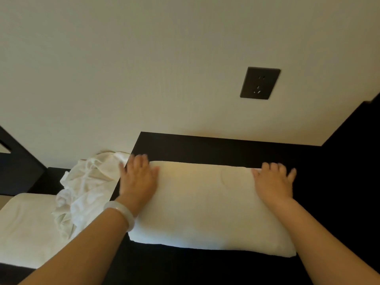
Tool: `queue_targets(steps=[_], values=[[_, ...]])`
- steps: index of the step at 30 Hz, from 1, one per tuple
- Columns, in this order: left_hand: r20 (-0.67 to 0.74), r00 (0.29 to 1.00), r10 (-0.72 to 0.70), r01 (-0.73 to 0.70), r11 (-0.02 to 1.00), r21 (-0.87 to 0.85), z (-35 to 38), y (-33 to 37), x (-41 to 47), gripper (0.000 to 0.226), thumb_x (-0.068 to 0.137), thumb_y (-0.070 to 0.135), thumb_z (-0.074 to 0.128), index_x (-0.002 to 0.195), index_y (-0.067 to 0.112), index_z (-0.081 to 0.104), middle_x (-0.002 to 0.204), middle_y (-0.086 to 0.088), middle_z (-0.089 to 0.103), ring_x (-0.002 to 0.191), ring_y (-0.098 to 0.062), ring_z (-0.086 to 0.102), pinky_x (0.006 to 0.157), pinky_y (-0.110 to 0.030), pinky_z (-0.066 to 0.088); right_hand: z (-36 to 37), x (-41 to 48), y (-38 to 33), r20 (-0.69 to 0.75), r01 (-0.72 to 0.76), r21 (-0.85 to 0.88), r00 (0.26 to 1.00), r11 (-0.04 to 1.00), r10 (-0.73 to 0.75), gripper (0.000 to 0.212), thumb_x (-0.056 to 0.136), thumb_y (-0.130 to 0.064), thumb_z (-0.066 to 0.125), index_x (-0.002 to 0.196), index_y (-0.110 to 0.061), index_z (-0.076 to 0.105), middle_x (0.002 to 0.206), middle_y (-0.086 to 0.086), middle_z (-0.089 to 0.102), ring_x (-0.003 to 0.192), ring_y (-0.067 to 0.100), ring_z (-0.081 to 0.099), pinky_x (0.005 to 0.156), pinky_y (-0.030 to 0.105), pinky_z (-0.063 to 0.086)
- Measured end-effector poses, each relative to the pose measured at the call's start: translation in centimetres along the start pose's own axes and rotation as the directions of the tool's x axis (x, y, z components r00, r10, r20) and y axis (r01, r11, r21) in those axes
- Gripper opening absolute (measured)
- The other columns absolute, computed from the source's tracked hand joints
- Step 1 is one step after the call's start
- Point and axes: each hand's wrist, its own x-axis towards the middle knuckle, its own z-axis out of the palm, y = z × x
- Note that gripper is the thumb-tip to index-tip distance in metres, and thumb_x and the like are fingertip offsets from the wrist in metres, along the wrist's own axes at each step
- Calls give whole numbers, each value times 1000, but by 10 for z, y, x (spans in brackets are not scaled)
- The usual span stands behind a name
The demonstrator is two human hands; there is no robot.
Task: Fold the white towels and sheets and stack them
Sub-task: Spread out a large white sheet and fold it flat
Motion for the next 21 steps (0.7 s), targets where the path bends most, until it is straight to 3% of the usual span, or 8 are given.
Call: queue_targets(steps=[3, 6, 8, 10, 13, 15, 18, 21], values=[[-151, 929, 337, -342, 939, -11, -12, 65, -15, 57, 101, 40, 24, 148, 13, 39, 152, -11, 40, 144, -34, 30, 116, -58, 20, -3, -32, -53, -167, 363, 46, 921, 930, -352, 54, 103, -41, 26, 153, -21, 29, 158, 4, 32, 149, 24, 19, 119, 55, 4], [51, 850, 525, -522, 851, -51, 4, 98, -48, 60, 100, 46, 5, 157, 27, 11, 165, -2, 10, 152, -25, 3, 119, -53, -6, 23, -64, -73, -59, 586, 119, 810, 801, -583, 58, 104, -40, 21, 158, -24, 9, 166, -1, 5, 152, 14, -8, 118, 43, -17], [108, 894, 435, -432, 901, -50, 15, 73, -53, 59, 101, 50, 5, 156, 34, -4, 165, 5, -9, 151, -19, -12, 119, -49, -13, 37, -59, -43, -47, 494, 187, 868, 849, -494, 58, 103, -43, 15, 157, -28, -1, 166, -6, -5, 149, 8, -15, 118, 35, -18], [100, 928, 358, -357, 934, -28, 18, 38, -56, 59, 100, 52, 2, 155, 35, -11, 164, 8, -14, 150, -16, -17, 121, -51, -8, 44, -53, -4, -40, 321, 213, 946, 923, -321, 59, 101, -47, 8, 155, -29, -7, 166, -7, -6, 148, 6, -15, 120, 34, -13], [145, 975, 166, -158, 985, -63, 8, 0, -65, 66, 94, 57, -8, 155, 32, -13, 165, 4, -12, 151, -22, -13, 122, -53, -2, 37, -54, 29, 36, 70, 103, 997, 992, -74, 62, 100, -52, 7, 152, -26, -11, 166, -3, -2, 152, 16, -7, 124, 45, 1], [148, 989, 28, -21, 999, -49, -4, 7, -76, 74, 91, 58, -13, 157, 24, -7, 166, -3, -3, 152, -29, -6, 122, -53, -3, 29, -68, 20, -42, 9, 77, 999, 997, -5, 68, 99, -53, 12, 155, -19, -3, 166, 4, 6, 152, 21, -1, 124, 48, 0], [49, 977, 208, -202, 973, -110, -12, 55, -99, 73, 93, 56, -12, 157, 24, 1, 165, -3, -3, 152, -26, -8, 120, -50, -9, 19, -106, -22, -139, 287, 217, 955, 933, -262, 65, 101, -50, 19, 155, -21, -3, 164, -1, -1, 150, 14, -12, 119, 39, -21], [107, 902, 417, -402, 905, -135, 1, 72, -120, 65, 94, 58, -10, 154, 33, -15, 162, 5, -22, 147, -19, -26, 120, -49, -14, 29, -133, -50, -52, 482, 191, 875, 855, -482, 63, 100, -51, 10, 155, -28, -11, 163, -5, -14, 146, 9, -23, 118, 36, -21]])
